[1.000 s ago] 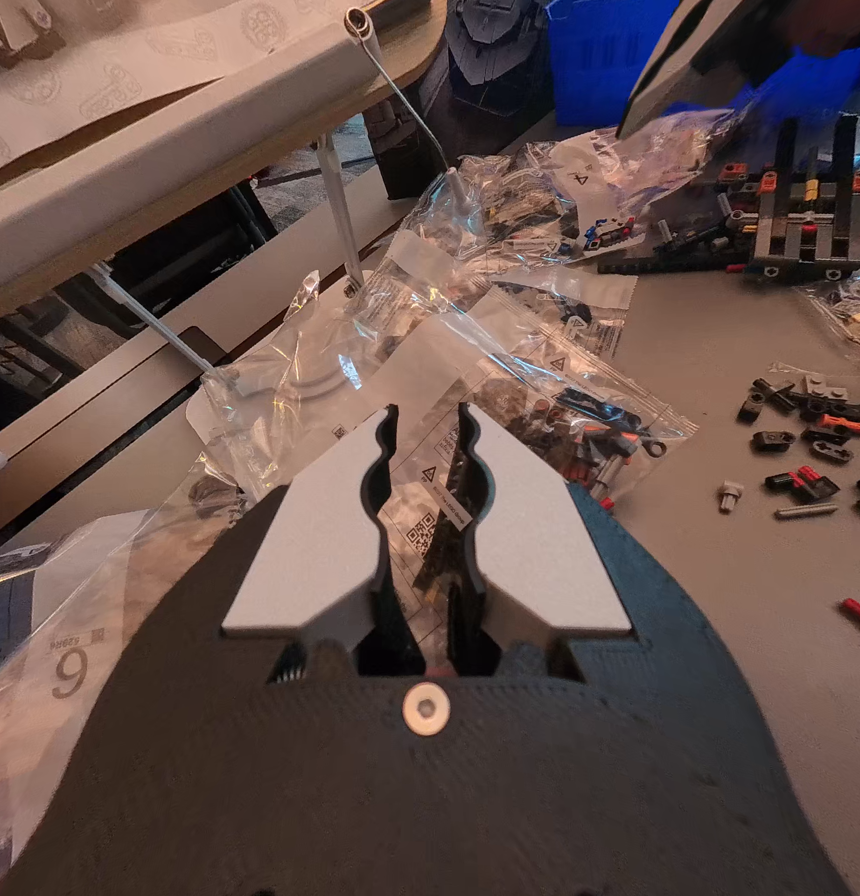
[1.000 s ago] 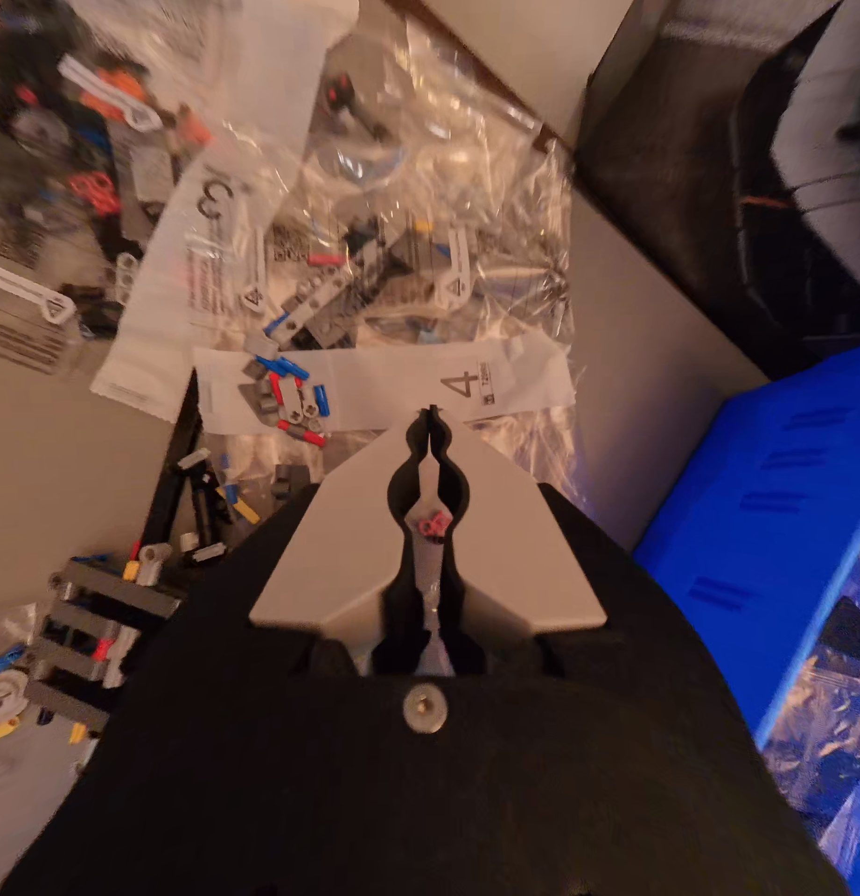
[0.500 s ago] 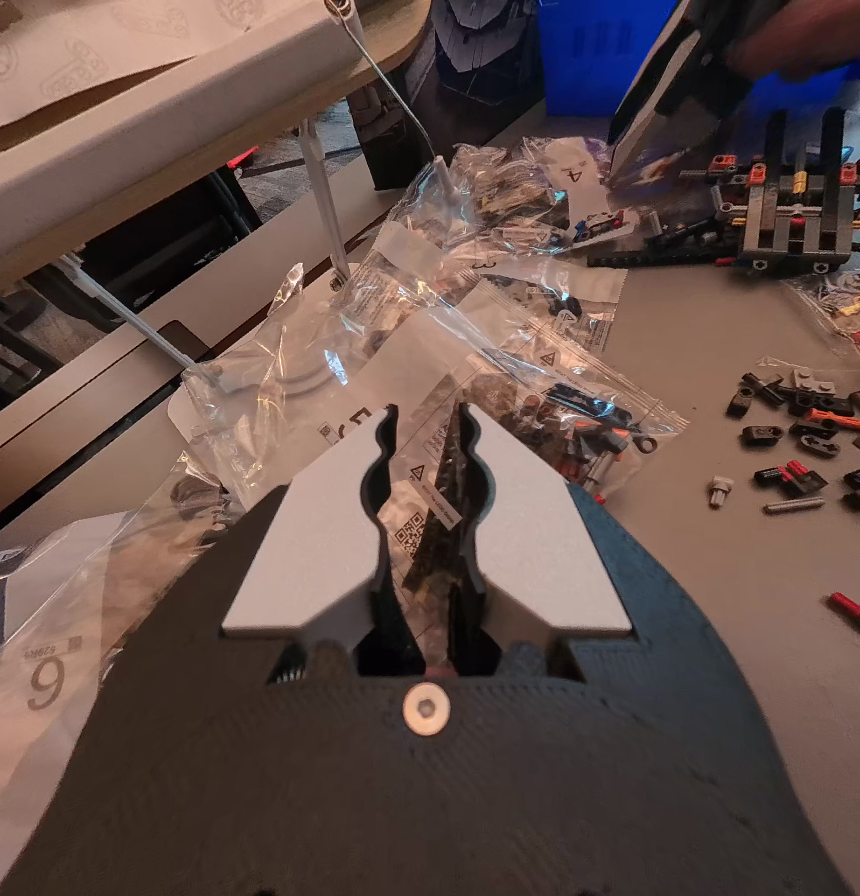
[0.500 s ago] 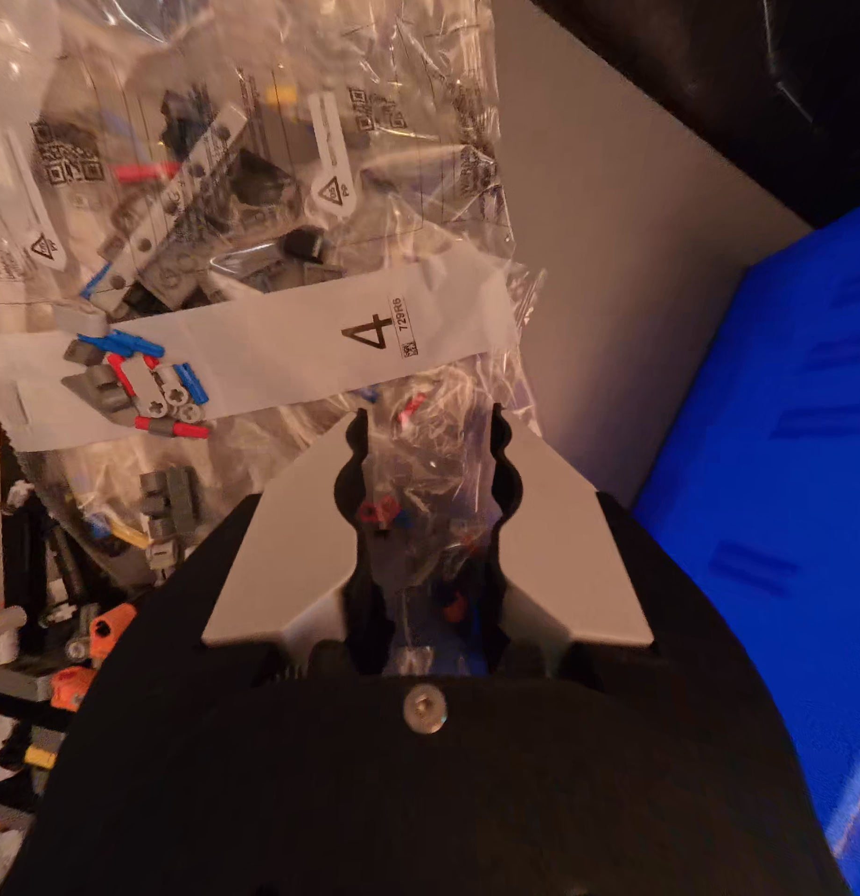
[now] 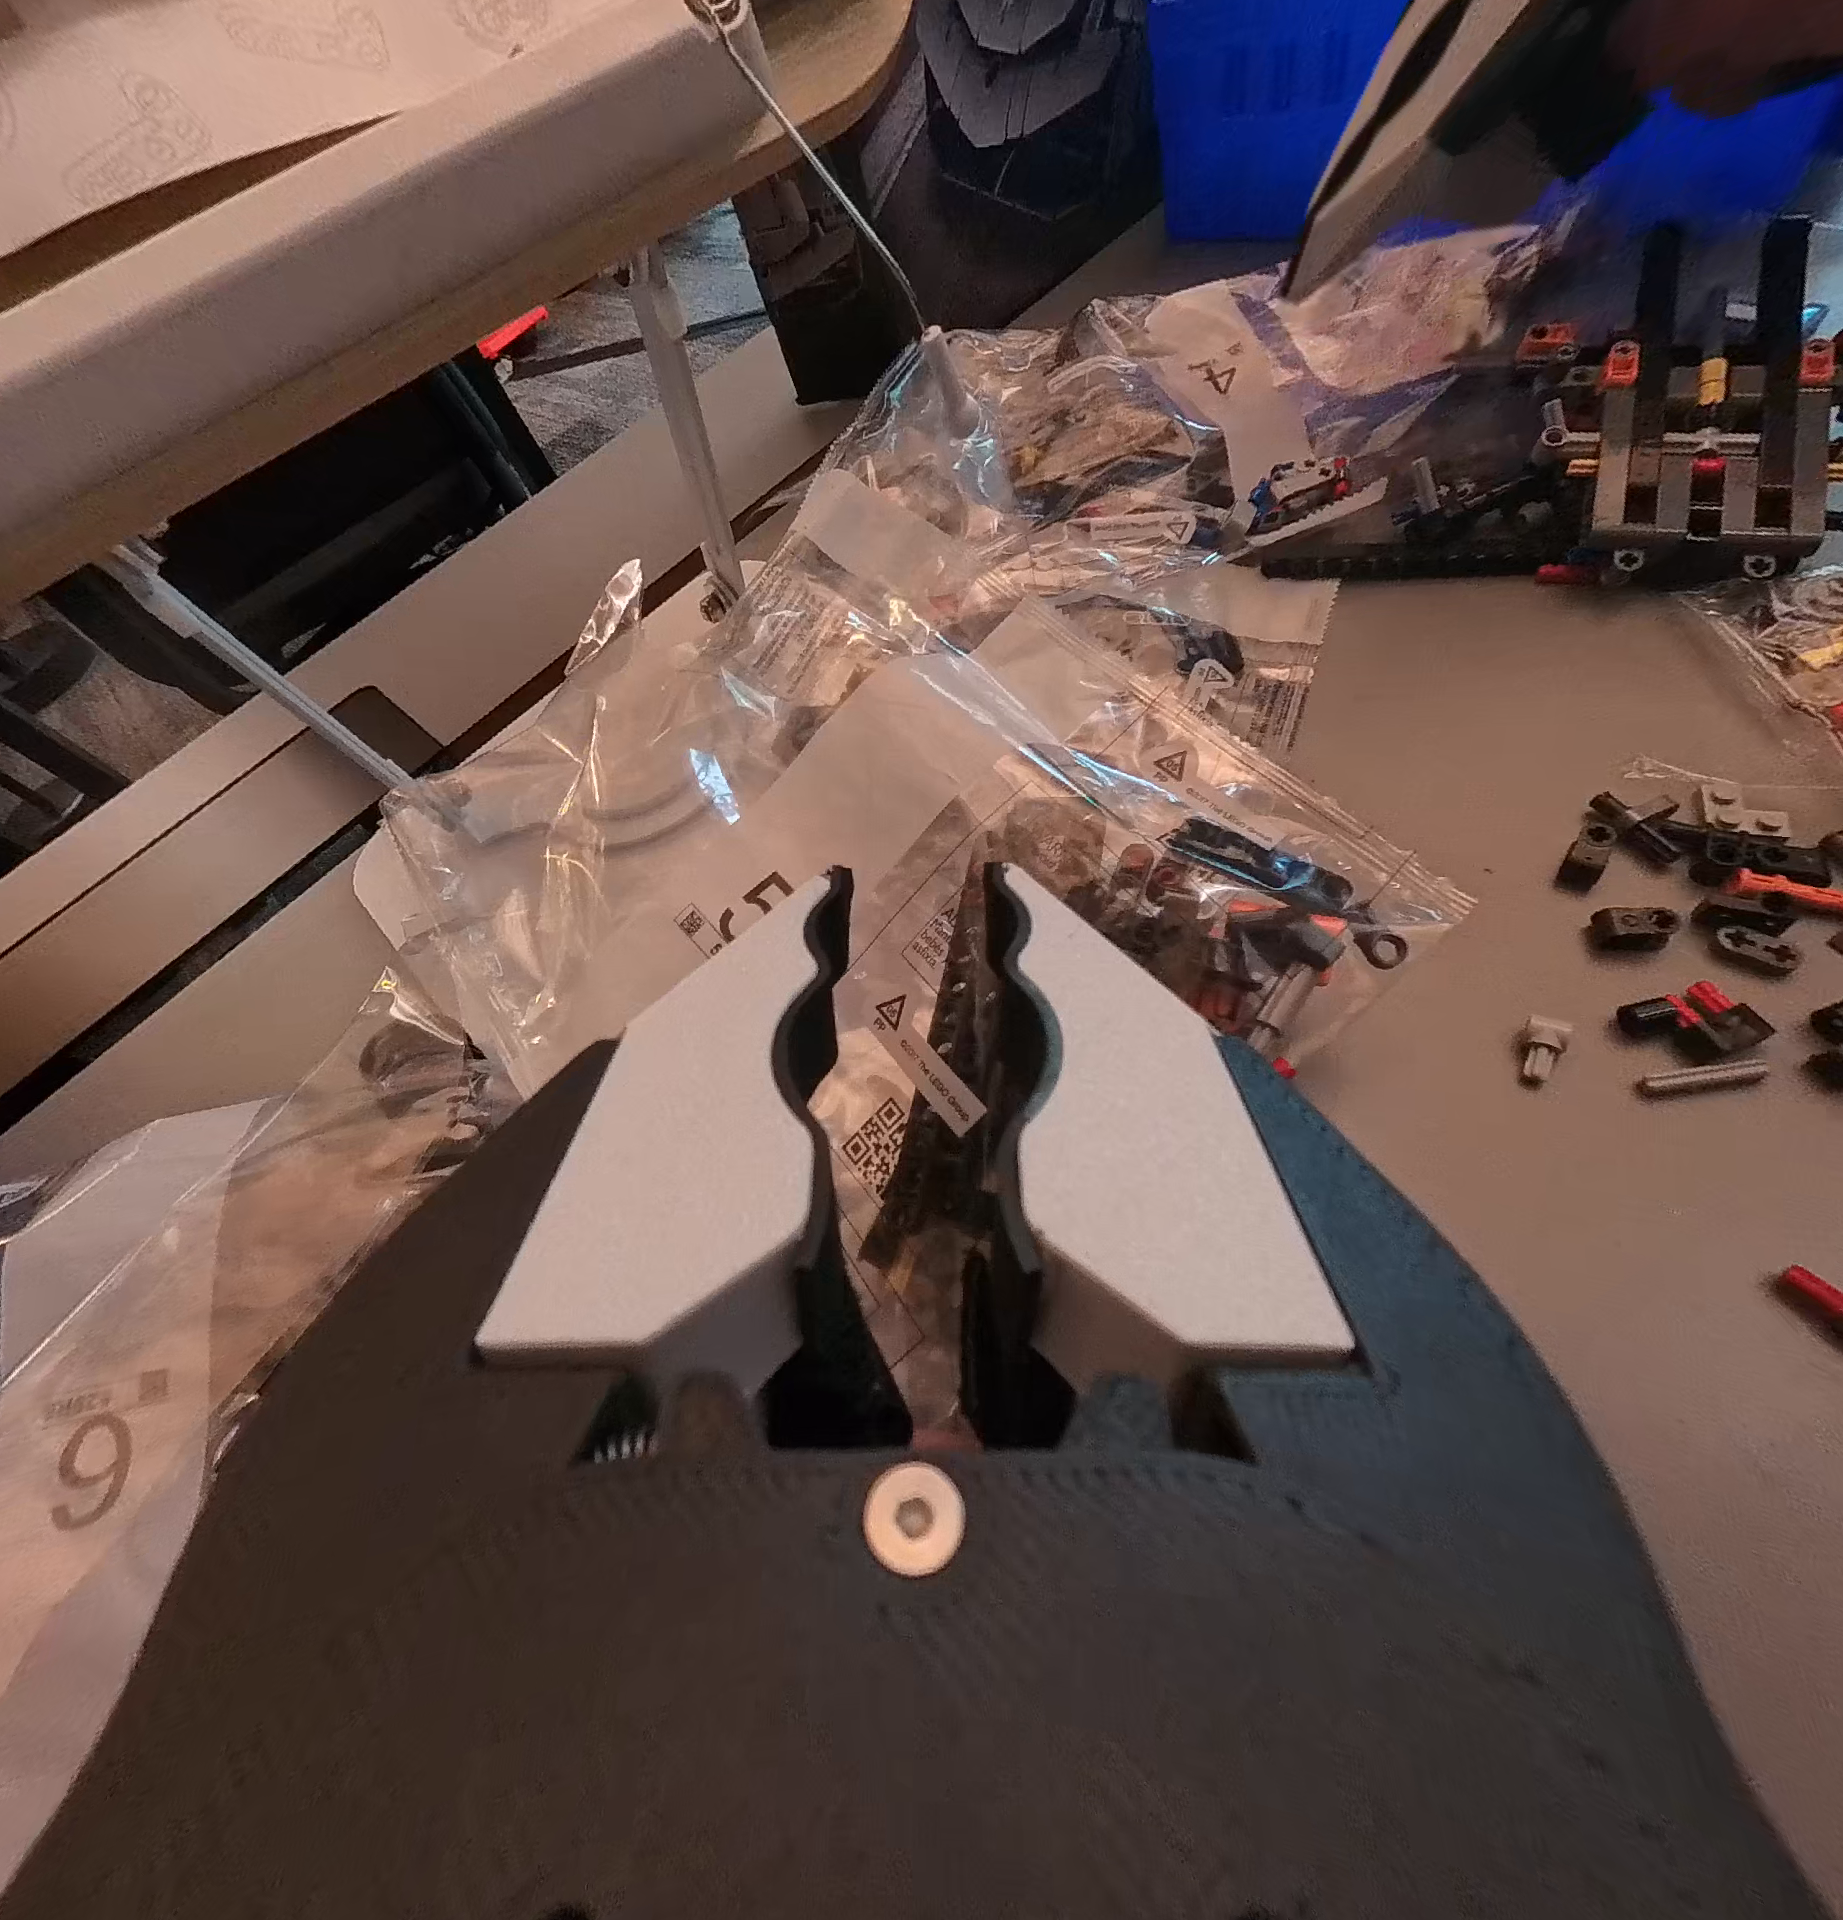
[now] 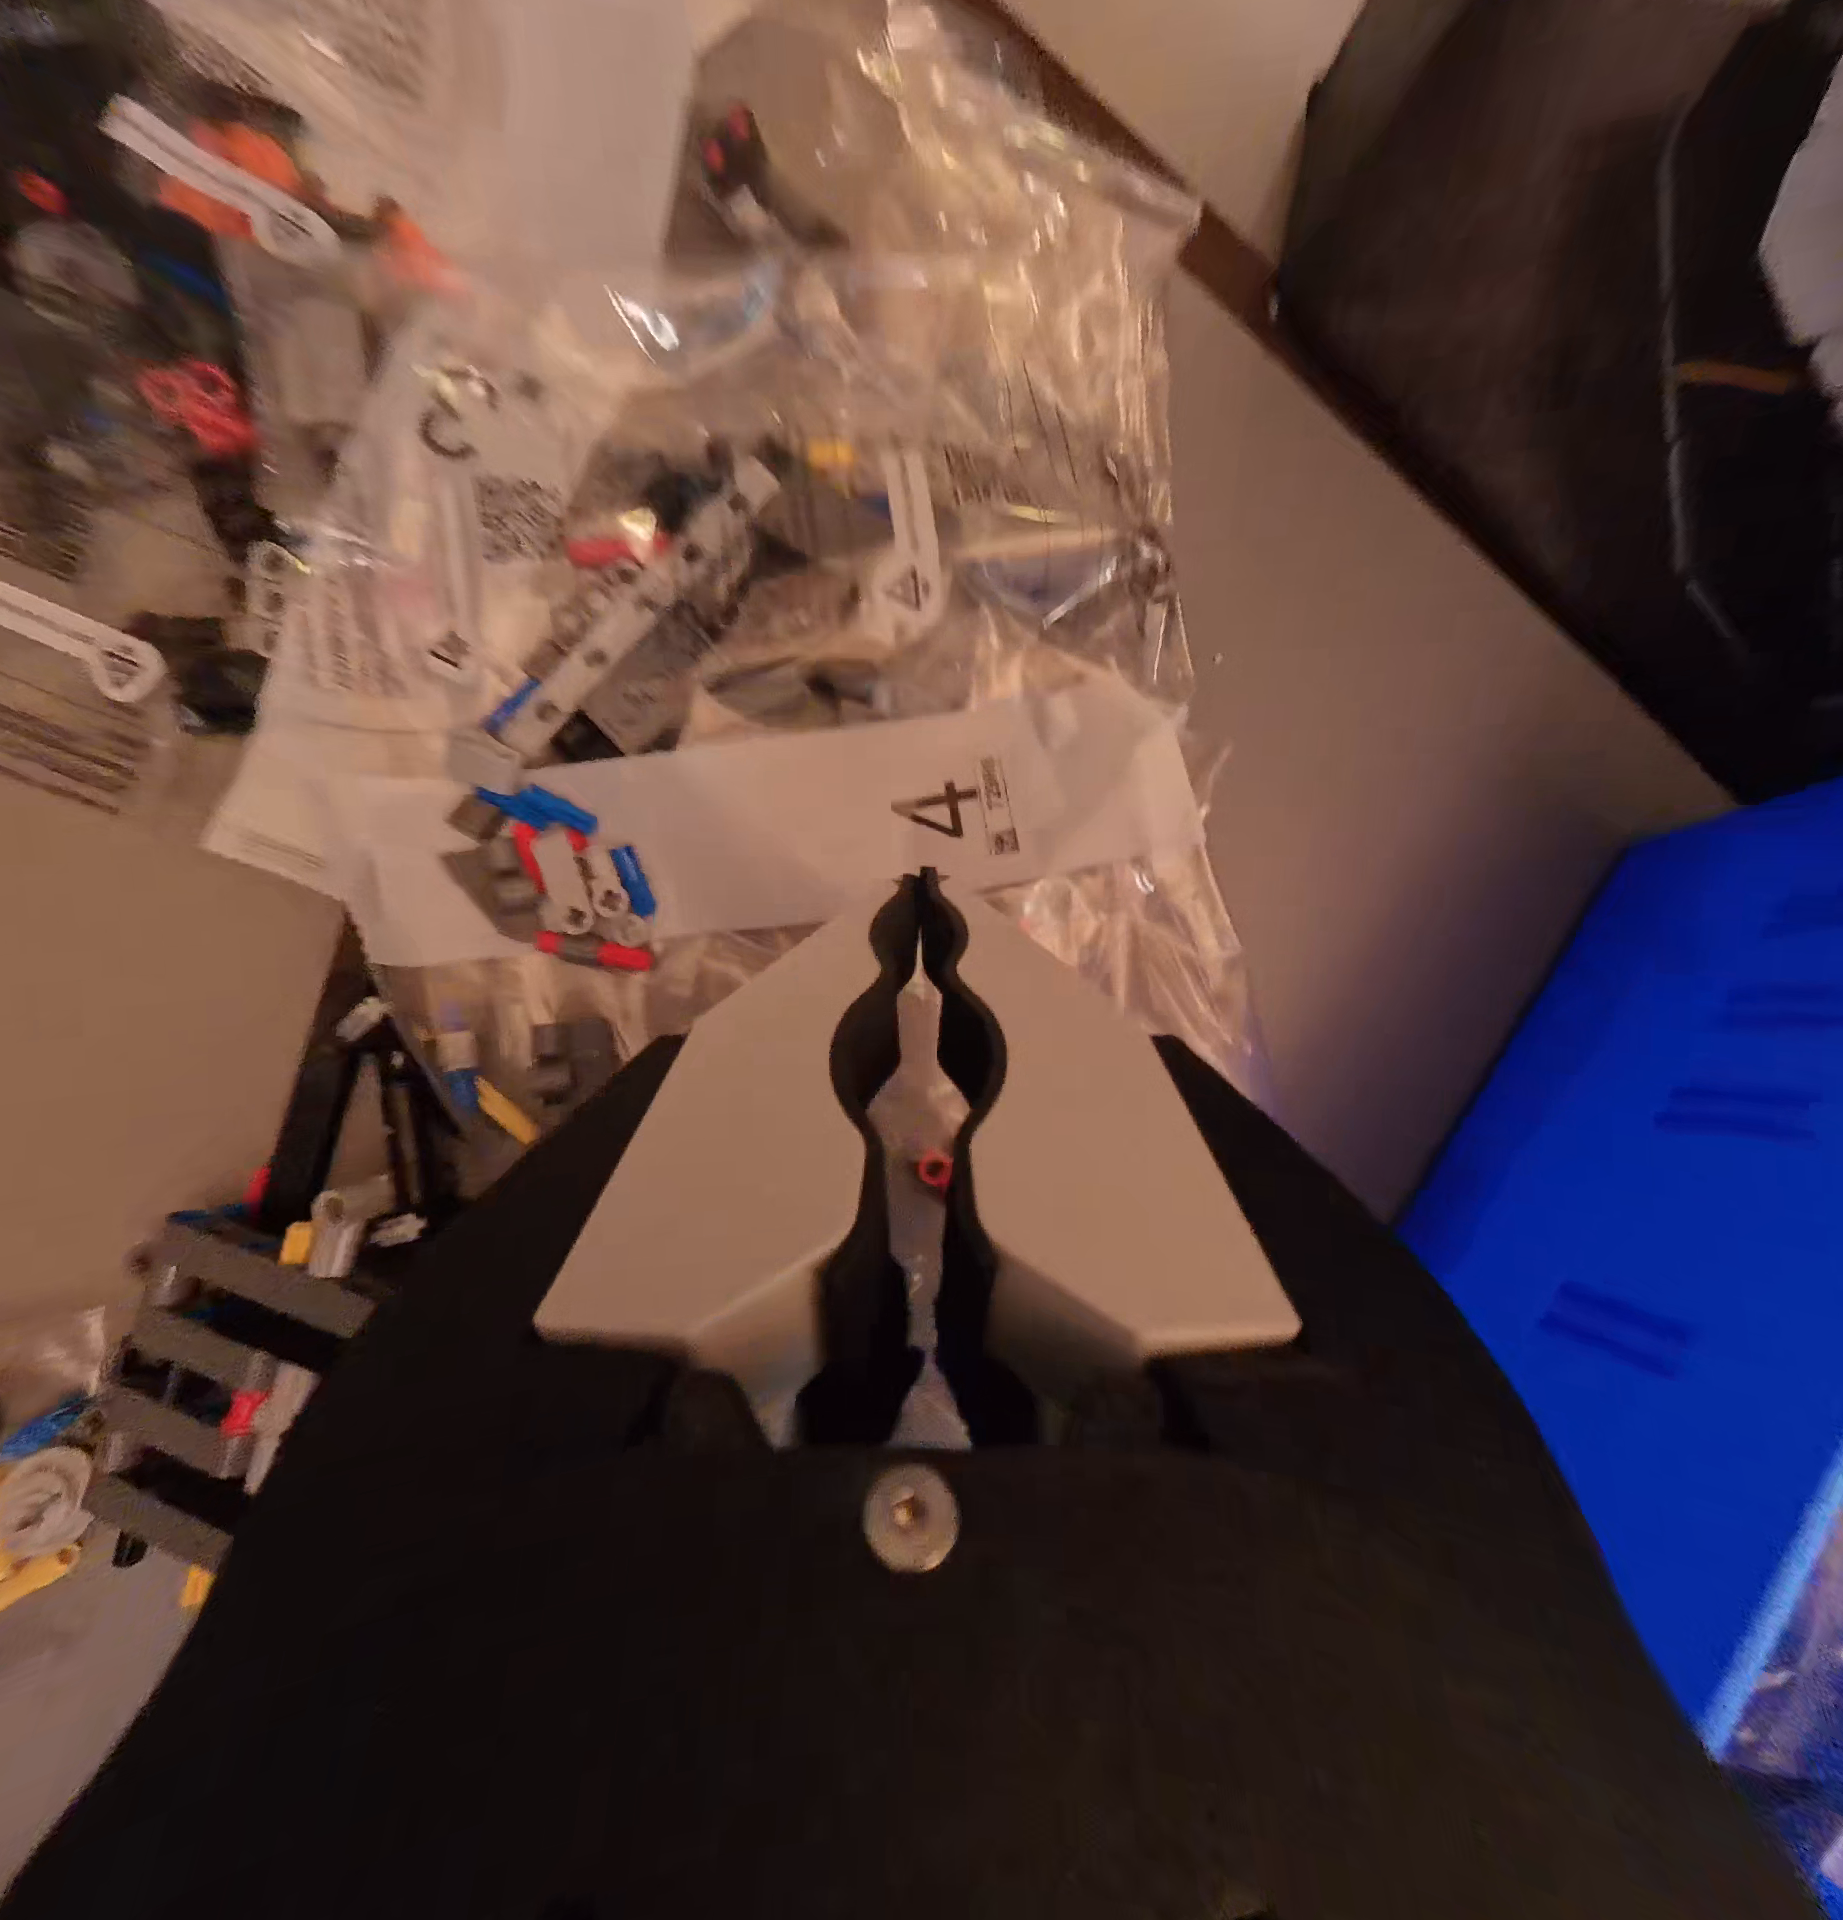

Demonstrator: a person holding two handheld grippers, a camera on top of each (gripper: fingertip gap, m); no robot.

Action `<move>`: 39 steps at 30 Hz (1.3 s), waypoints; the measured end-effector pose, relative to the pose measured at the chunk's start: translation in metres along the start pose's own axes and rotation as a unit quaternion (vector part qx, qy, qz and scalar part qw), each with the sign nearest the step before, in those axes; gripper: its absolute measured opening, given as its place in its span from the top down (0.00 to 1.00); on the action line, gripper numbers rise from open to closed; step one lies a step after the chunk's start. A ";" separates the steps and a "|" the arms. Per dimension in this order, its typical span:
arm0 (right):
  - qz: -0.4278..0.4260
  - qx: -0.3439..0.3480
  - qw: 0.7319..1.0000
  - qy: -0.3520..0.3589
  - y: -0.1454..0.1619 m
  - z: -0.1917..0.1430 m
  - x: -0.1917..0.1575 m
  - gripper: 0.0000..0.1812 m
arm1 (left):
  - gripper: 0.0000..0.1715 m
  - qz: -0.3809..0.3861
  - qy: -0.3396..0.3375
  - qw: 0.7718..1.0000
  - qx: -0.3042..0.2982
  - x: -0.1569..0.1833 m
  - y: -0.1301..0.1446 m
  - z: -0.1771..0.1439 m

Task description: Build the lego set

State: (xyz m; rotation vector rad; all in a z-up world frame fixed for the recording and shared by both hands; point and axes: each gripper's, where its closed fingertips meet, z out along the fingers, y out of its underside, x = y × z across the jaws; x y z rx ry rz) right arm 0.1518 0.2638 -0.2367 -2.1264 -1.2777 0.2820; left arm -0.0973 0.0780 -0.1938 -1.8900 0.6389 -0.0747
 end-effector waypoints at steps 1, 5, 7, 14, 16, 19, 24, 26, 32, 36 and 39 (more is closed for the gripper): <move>-0.009 0.015 1.000 -0.001 -0.006 -0.004 -0.002 1.00 | 0.86 0.000 0.000 1.000 0.000 0.000 0.000 0.000; 0.006 0.035 0.999 0.012 -0.012 -0.012 0.003 1.00 | 0.86 0.000 0.001 1.000 -0.001 0.000 0.000 0.000; 0.030 0.000 0.999 0.028 0.003 -0.006 0.013 1.00 | 0.86 -0.001 0.001 1.000 0.000 0.000 0.000 0.000; 0.103 -0.081 0.990 0.056 0.040 0.014 0.034 0.65 | 0.86 0.000 0.003 1.000 -0.003 0.001 0.001 0.001; 0.100 -0.096 0.989 0.055 0.046 0.020 0.033 0.65 | 0.86 0.000 0.004 1.000 -0.002 0.002 0.001 0.001; 0.102 -0.091 0.990 0.045 0.044 0.021 0.030 0.71 | 0.86 0.001 0.004 1.000 -0.003 0.002 0.001 0.001; 0.053 -0.095 0.992 0.059 0.042 0.021 0.028 0.90 | 0.86 -0.001 0.004 1.000 -0.003 0.002 0.002 0.001; 0.032 -0.093 0.994 0.051 0.040 0.020 0.022 1.00 | 0.86 0.000 0.004 1.000 -0.005 0.002 0.002 0.002; -0.004 -0.062 0.998 0.032 0.019 0.015 0.004 1.00 | 0.86 0.000 0.003 1.000 -0.004 0.001 0.002 0.001; -0.015 -0.056 0.998 0.015 0.016 0.011 -0.005 1.00 | 0.86 0.001 0.004 1.000 -0.004 0.001 0.002 0.001; -0.013 -0.065 0.998 0.006 0.018 0.004 -0.010 1.00 | 0.86 0.001 0.004 1.000 -0.005 0.001 0.002 0.002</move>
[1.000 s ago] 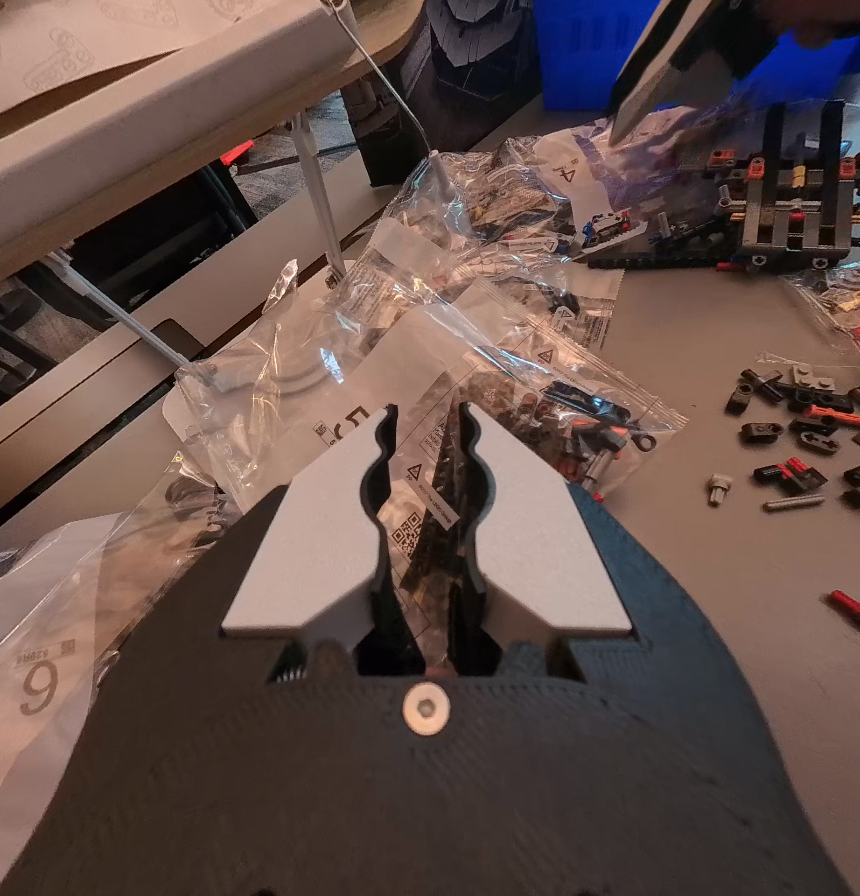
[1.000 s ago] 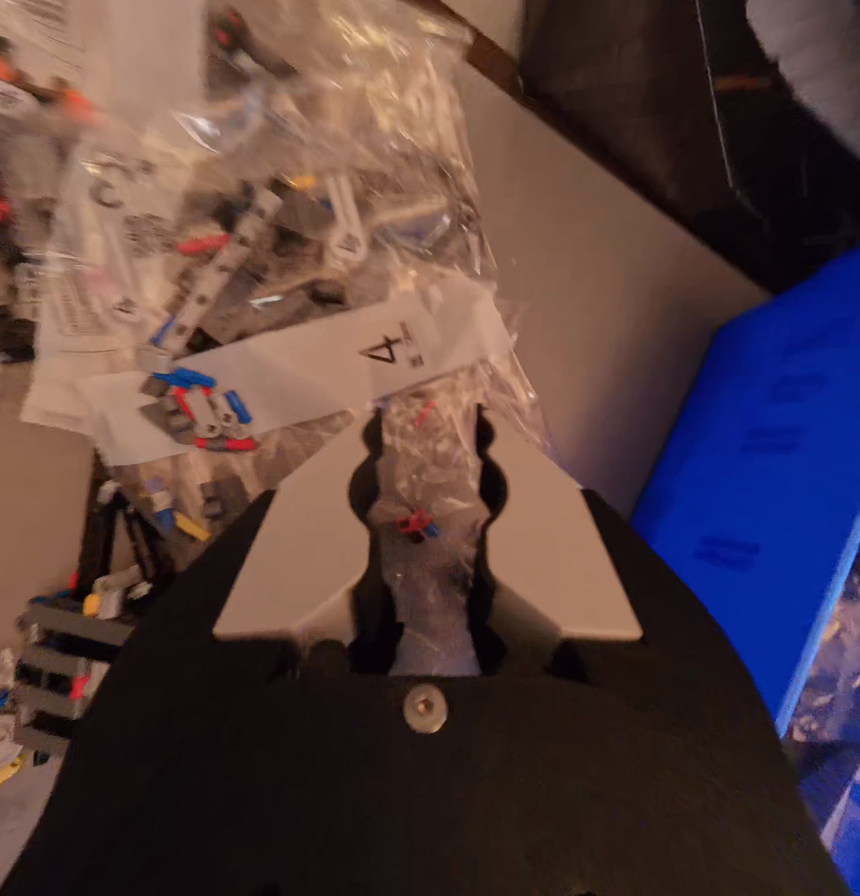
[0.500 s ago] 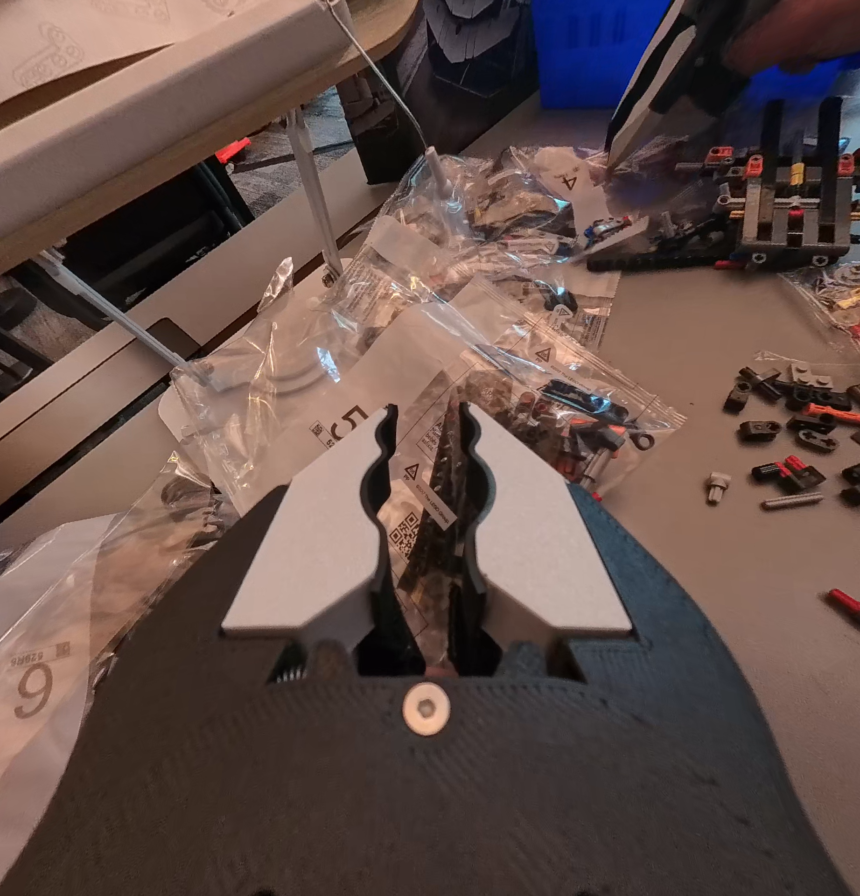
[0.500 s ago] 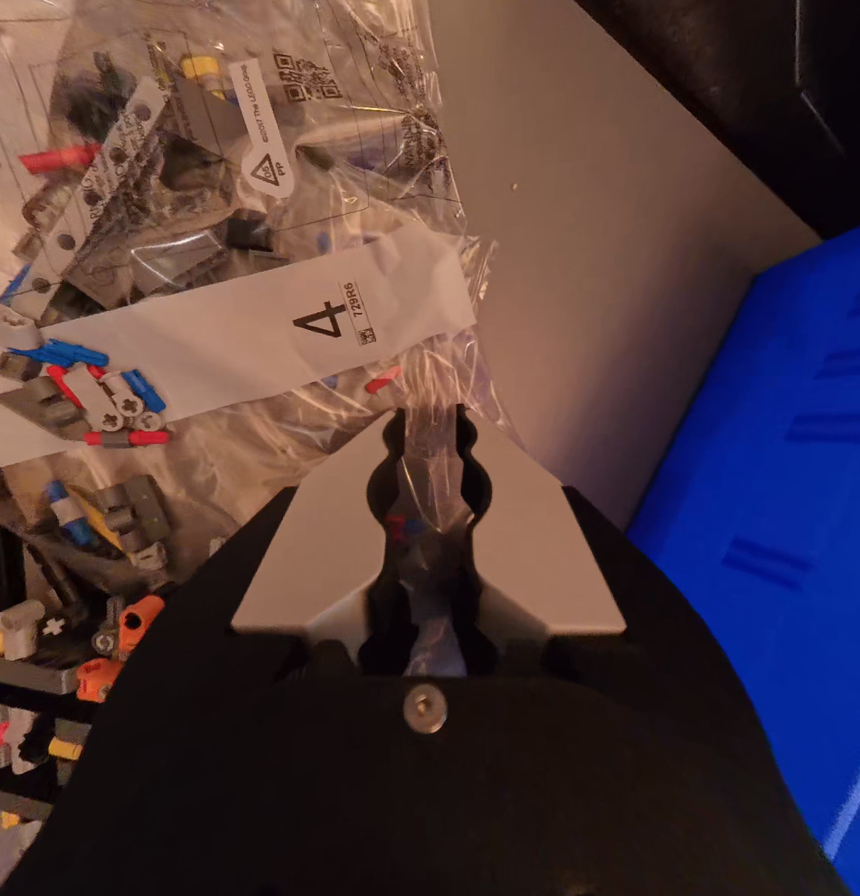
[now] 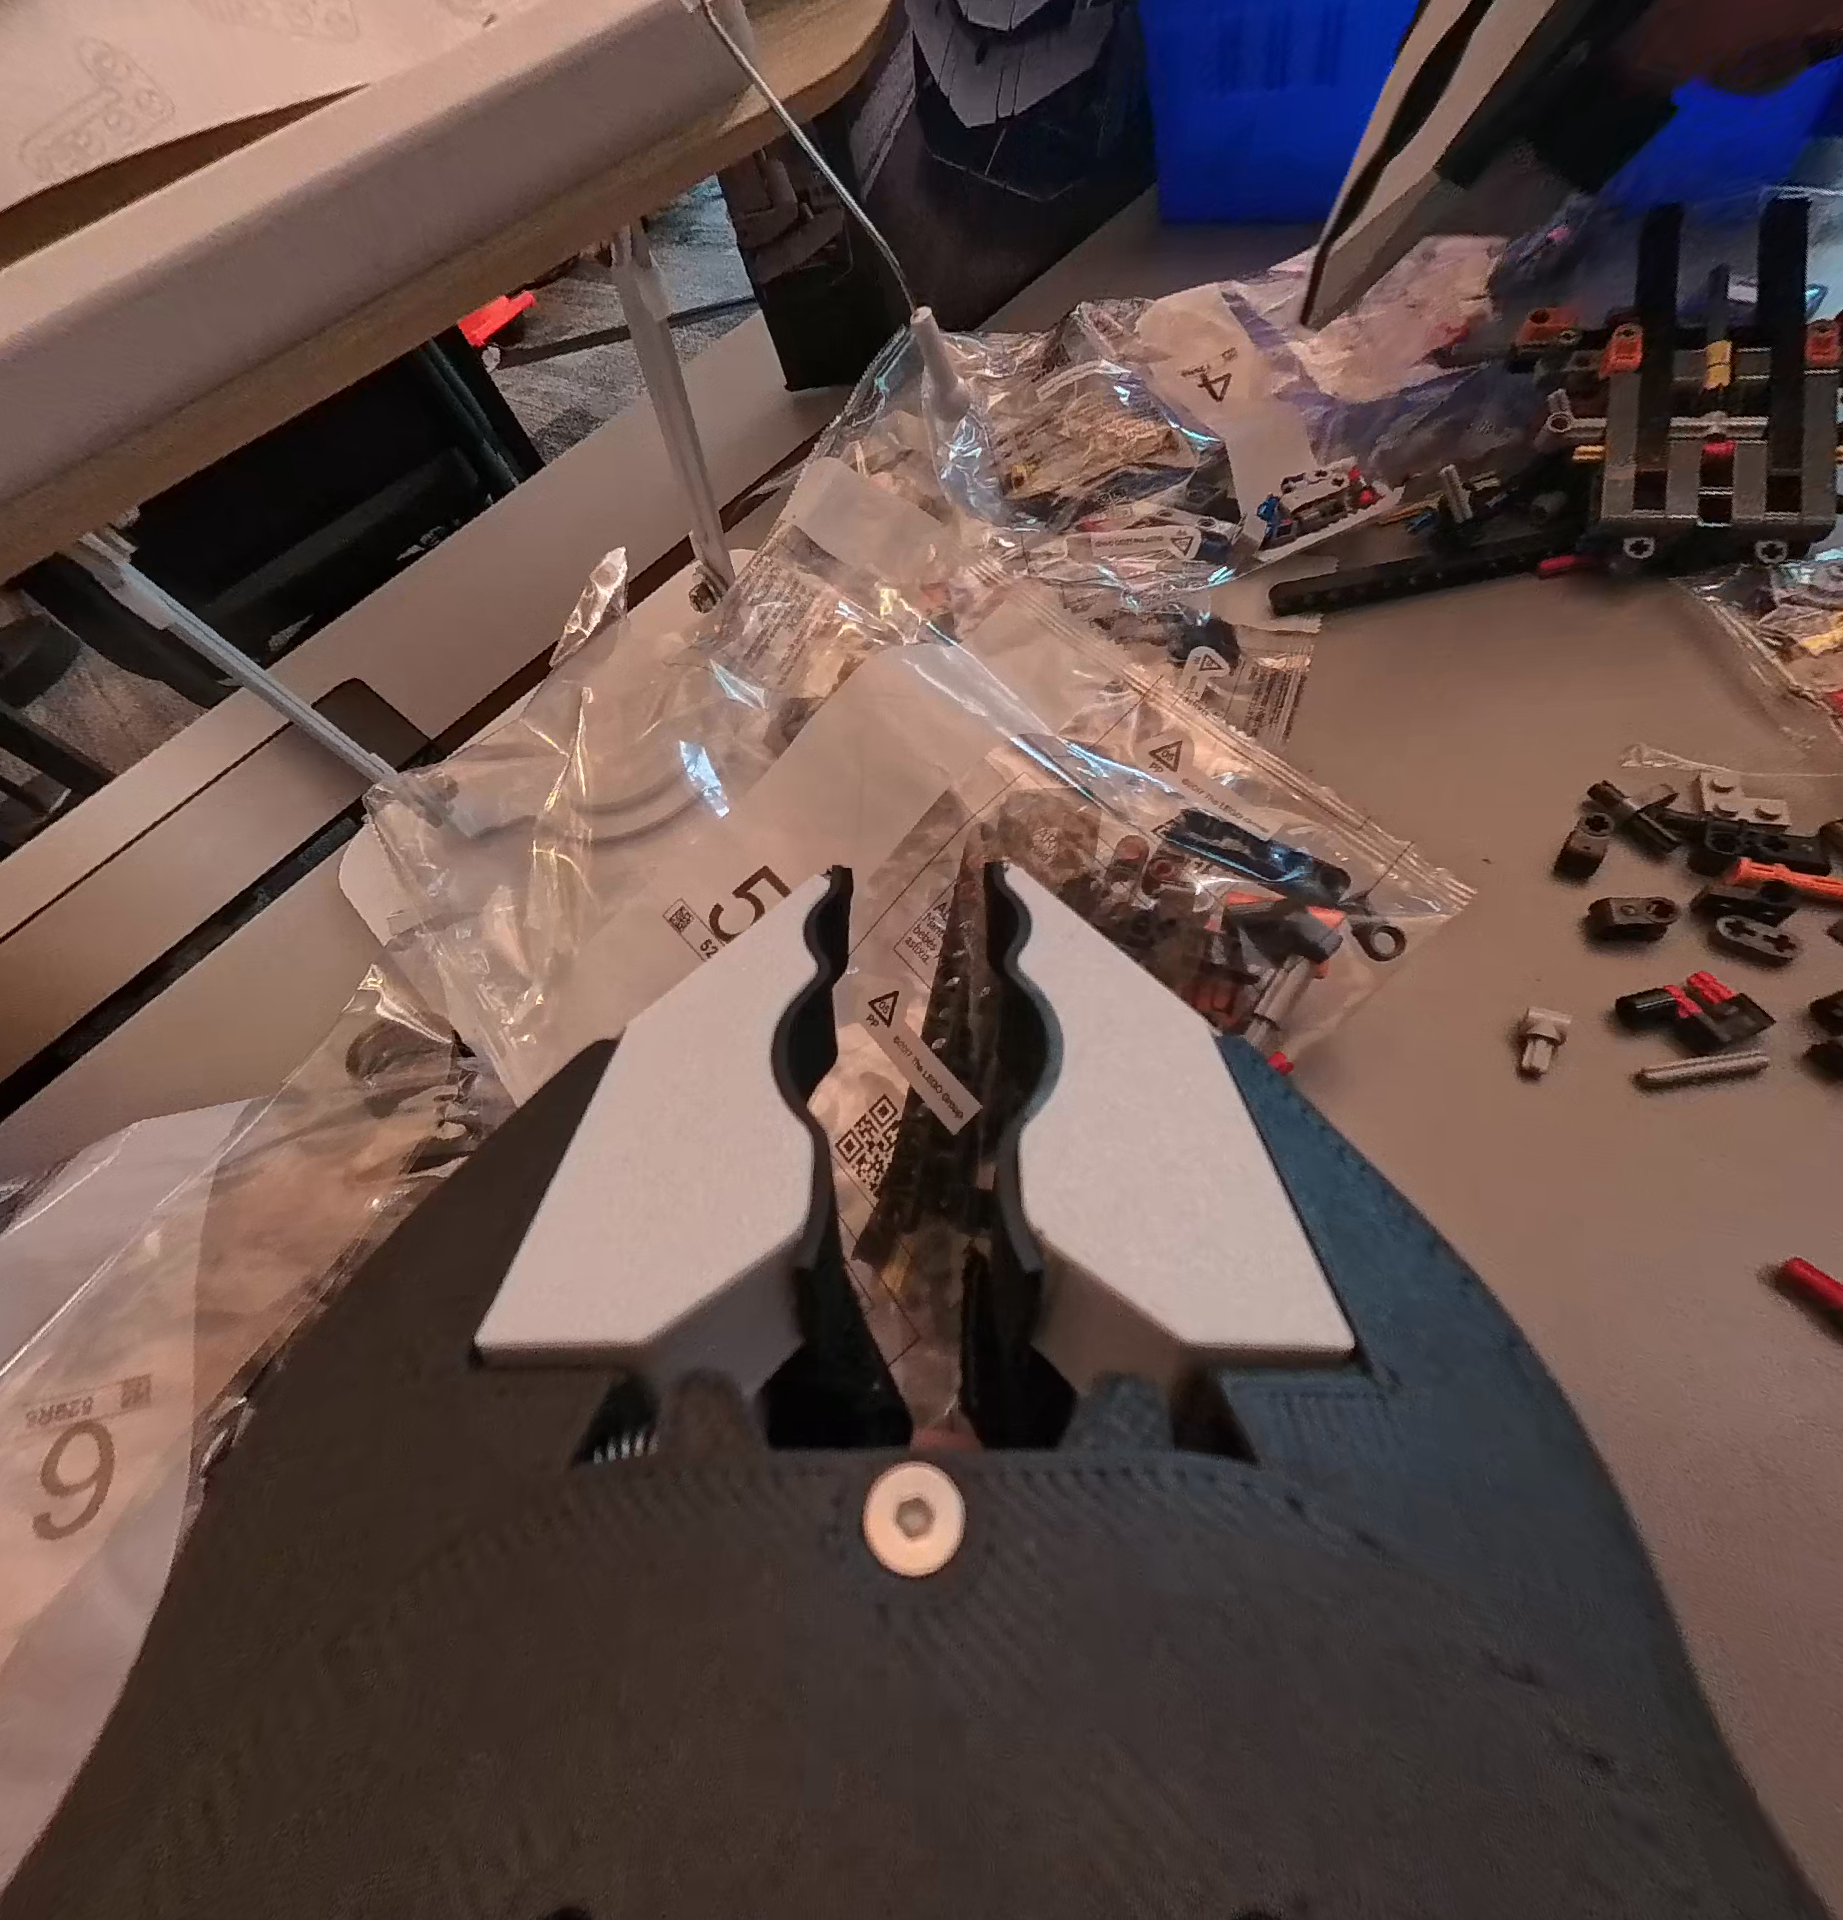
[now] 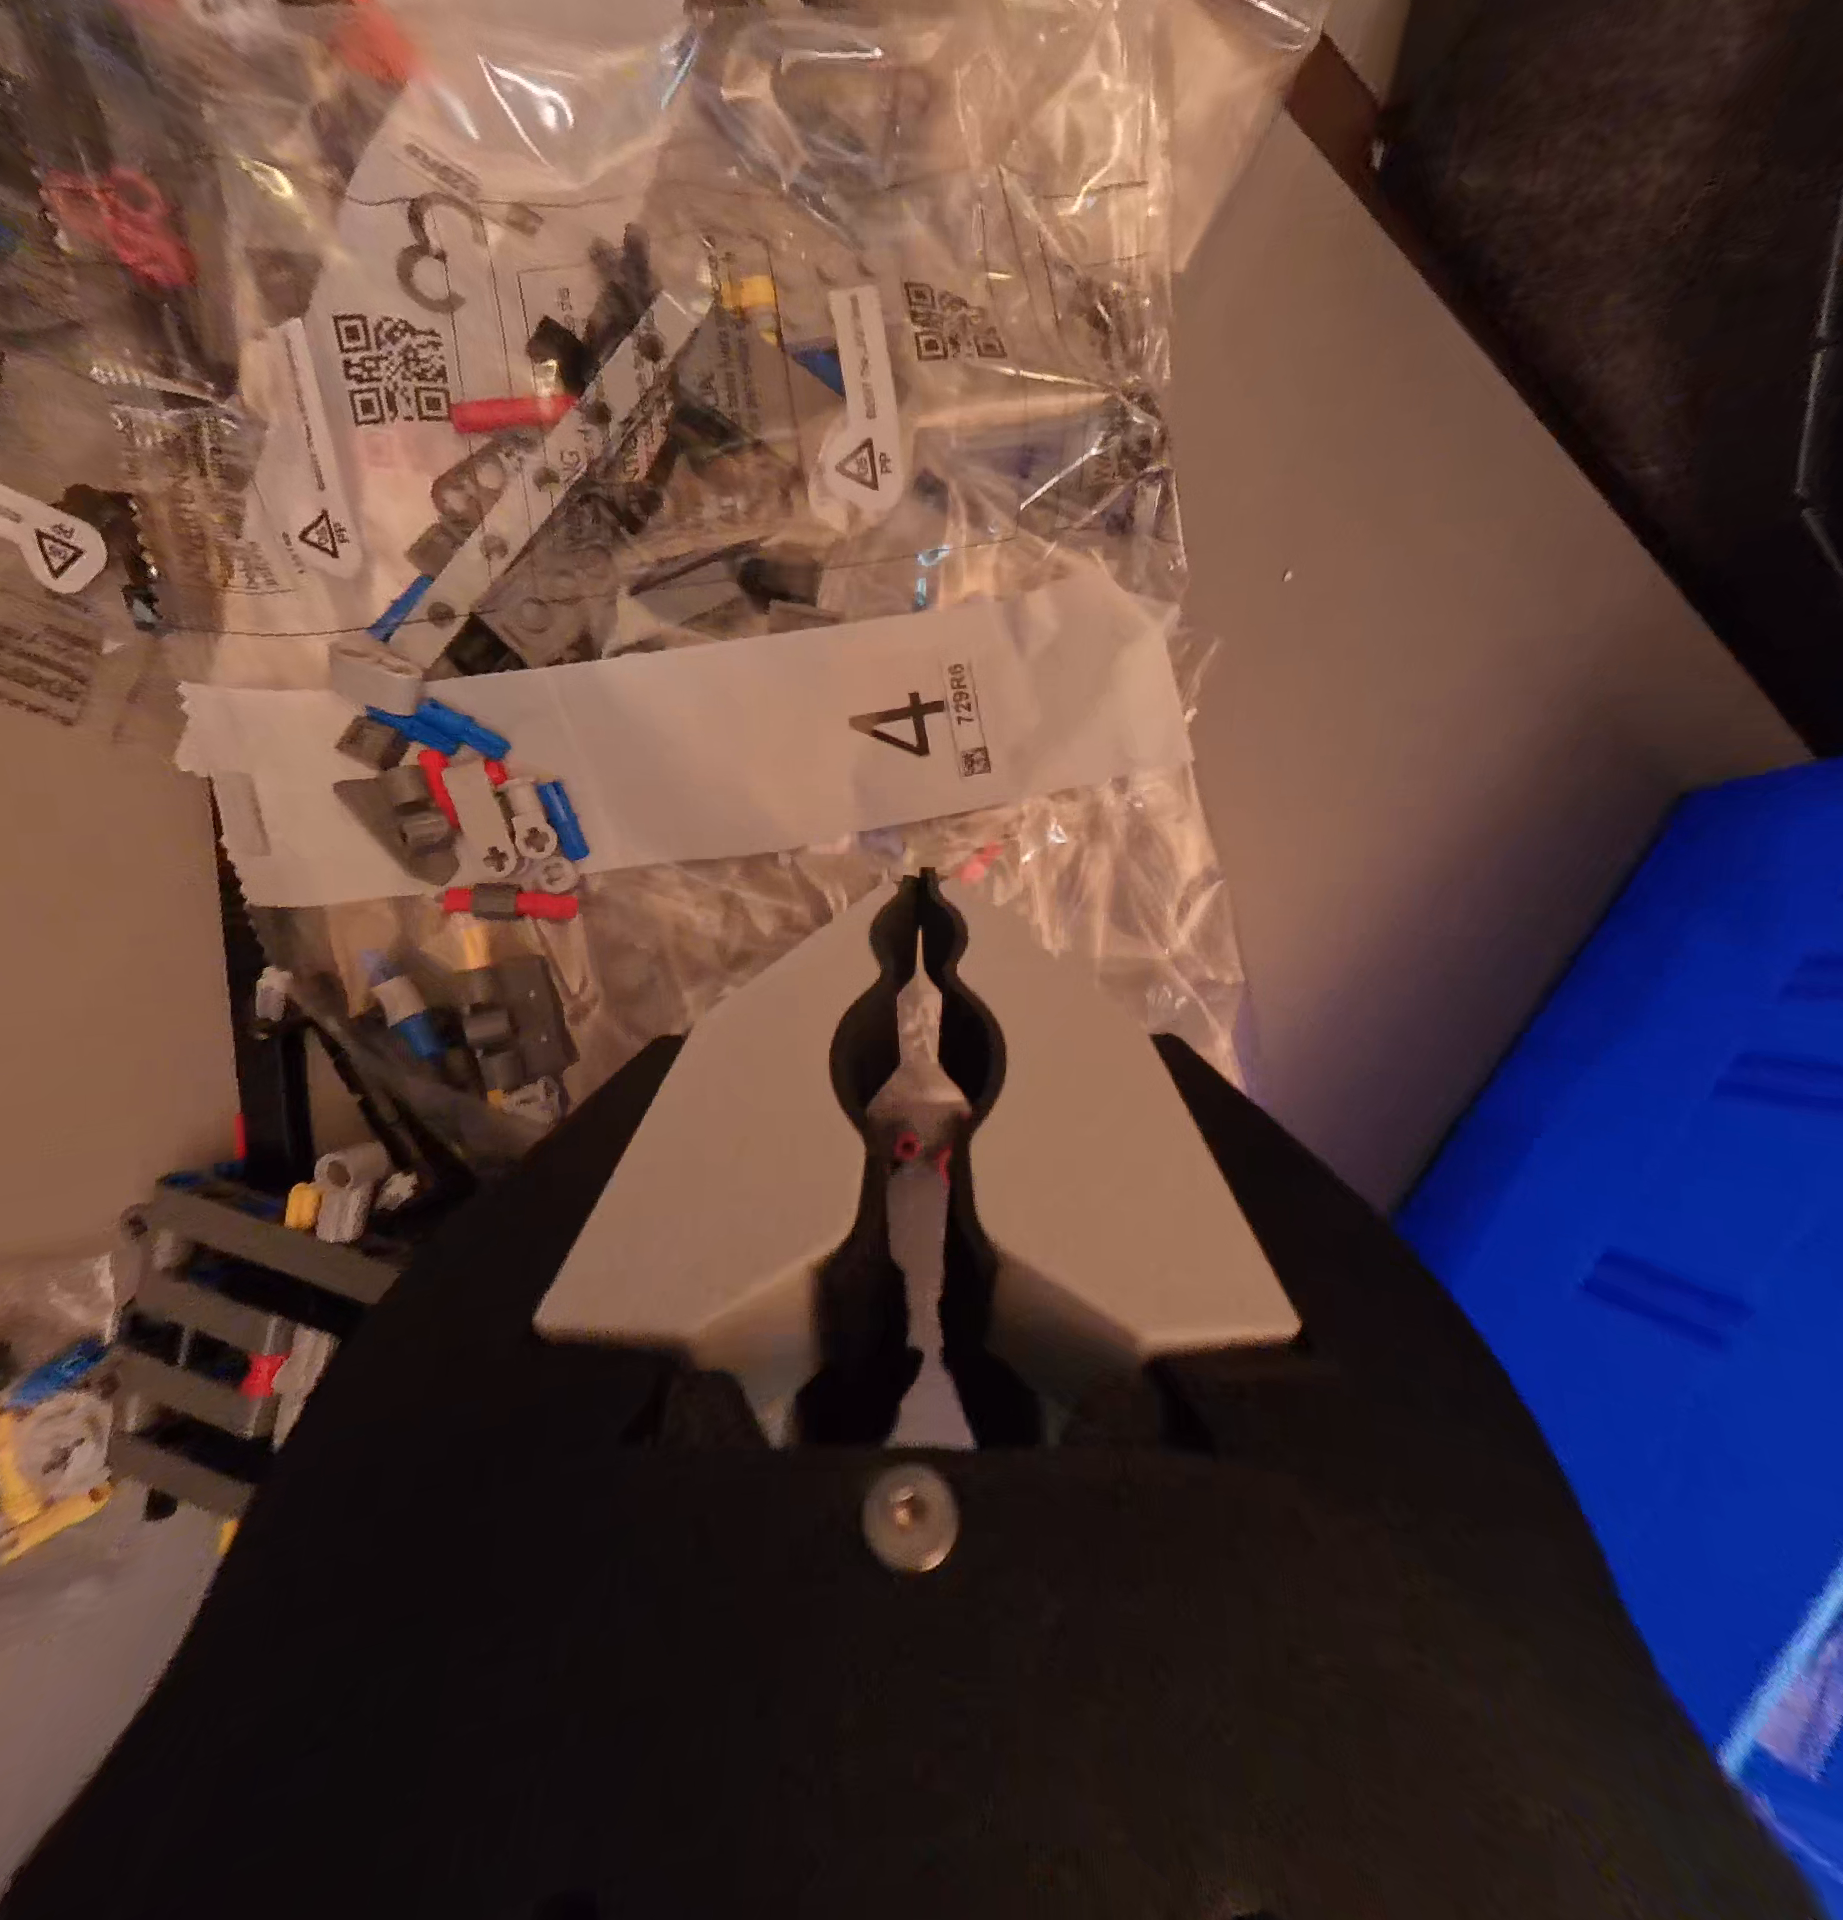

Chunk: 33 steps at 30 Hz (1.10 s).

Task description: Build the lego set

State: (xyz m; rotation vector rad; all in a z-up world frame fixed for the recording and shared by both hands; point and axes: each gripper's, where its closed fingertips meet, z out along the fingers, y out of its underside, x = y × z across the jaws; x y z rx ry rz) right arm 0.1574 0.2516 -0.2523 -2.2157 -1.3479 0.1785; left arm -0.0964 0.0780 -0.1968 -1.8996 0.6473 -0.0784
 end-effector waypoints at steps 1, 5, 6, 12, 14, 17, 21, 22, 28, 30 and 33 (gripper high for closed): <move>0.002 -0.011 1.000 0.000 0.004 -0.003 -0.001 1.00 | 0.86 0.000 0.000 1.000 0.000 0.000 0.000 0.000; 0.030 -0.088 0.996 0.014 0.032 -0.011 0.004 0.87 | 0.86 0.000 0.001 1.000 -0.002 0.001 0.001 0.001; 0.038 -0.095 0.995 0.008 0.036 -0.013 0.003 0.87 | 0.86 0.001 0.002 1.000 -0.003 0.001 0.001 0.001; 0.074 -0.140 0.987 -0.023 0.057 -0.011 -0.003 0.82 | 0.86 0.002 0.003 1.000 -0.005 0.002 0.002 0.002; 0.067 -0.141 0.987 -0.024 0.057 -0.007 -0.004 0.82 | 0.86 0.002 0.003 1.000 -0.006 0.002 0.002 0.002; 0.056 -0.140 0.988 -0.020 0.056 -0.003 -0.003 0.91 | 0.86 0.002 0.003 1.000 -0.006 0.002 0.002 0.002; 0.033 -0.138 0.990 -0.016 0.054 -0.003 -0.004 1.00 | 0.86 0.002 0.003 1.000 -0.005 0.002 0.002 0.002; 0.028 -0.137 0.990 -0.015 0.053 -0.004 -0.005 1.00 | 0.86 0.002 0.003 1.000 -0.004 0.002 0.002 0.002; 0.029 -0.079 0.996 -0.029 0.032 -0.016 -0.010 1.00 | 0.86 0.002 0.003 1.000 -0.004 0.002 0.002 0.002; 0.027 -0.069 0.997 -0.031 0.029 -0.021 -0.011 1.00 | 0.86 0.003 0.003 1.000 -0.005 0.002 0.002 0.002; 0.028 -0.093 0.995 -0.023 0.039 -0.024 -0.009 1.00 | 0.86 0.003 0.004 1.000 -0.006 0.003 0.003 0.002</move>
